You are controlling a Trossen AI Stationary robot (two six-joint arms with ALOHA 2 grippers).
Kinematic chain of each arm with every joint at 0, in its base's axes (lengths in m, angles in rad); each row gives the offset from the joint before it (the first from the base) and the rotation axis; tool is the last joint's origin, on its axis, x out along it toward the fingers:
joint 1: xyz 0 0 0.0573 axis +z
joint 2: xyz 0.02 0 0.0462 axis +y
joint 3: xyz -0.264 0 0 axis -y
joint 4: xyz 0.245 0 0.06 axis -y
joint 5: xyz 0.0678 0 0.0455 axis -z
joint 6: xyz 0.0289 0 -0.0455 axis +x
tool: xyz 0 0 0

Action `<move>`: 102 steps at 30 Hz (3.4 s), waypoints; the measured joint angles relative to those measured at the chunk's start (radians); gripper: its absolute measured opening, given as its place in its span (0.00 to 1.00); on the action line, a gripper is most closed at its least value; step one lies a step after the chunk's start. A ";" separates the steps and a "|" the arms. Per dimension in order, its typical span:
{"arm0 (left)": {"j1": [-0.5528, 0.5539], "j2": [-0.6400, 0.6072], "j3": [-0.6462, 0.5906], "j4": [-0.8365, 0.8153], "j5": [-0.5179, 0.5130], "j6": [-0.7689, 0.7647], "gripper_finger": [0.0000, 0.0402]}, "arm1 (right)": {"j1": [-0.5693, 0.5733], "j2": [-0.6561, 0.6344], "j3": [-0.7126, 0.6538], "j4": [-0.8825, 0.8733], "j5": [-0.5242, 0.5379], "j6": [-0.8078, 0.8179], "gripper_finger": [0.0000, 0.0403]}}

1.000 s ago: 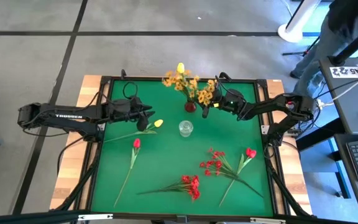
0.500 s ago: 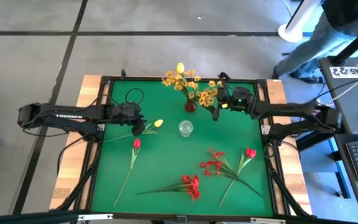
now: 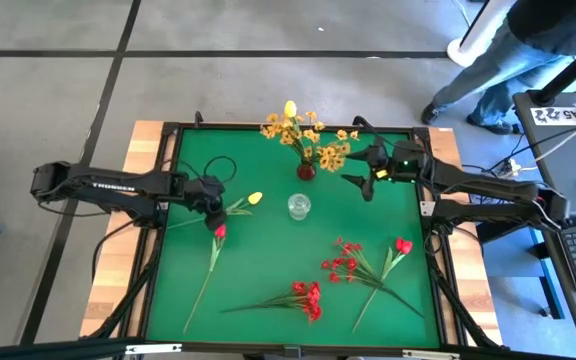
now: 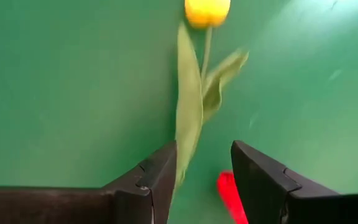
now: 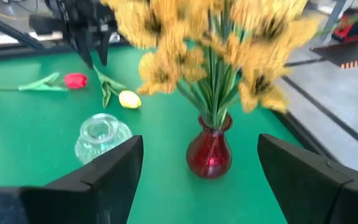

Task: Sort flowers into vase by color
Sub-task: Put the yellow tulip into the red vase

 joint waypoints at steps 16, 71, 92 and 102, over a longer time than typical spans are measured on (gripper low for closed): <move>-0.035 0.263 0.037 -0.080 -0.031 -0.070 0.31 | 0.000 -0.035 0.000 -0.019 0.000 -0.005 0.78; 0.006 0.371 0.625 1.002 -0.042 0.664 0.00 | 0.000 -0.126 0.000 0.522 -0.306 0.190 0.78; 0.053 0.591 0.504 1.519 -0.245 0.806 0.00 | 0.000 -0.126 0.000 0.408 -0.340 0.157 0.78; 0.097 0.592 0.322 1.746 -0.250 0.707 0.00 | 0.000 -0.126 0.000 0.382 -0.337 0.129 0.78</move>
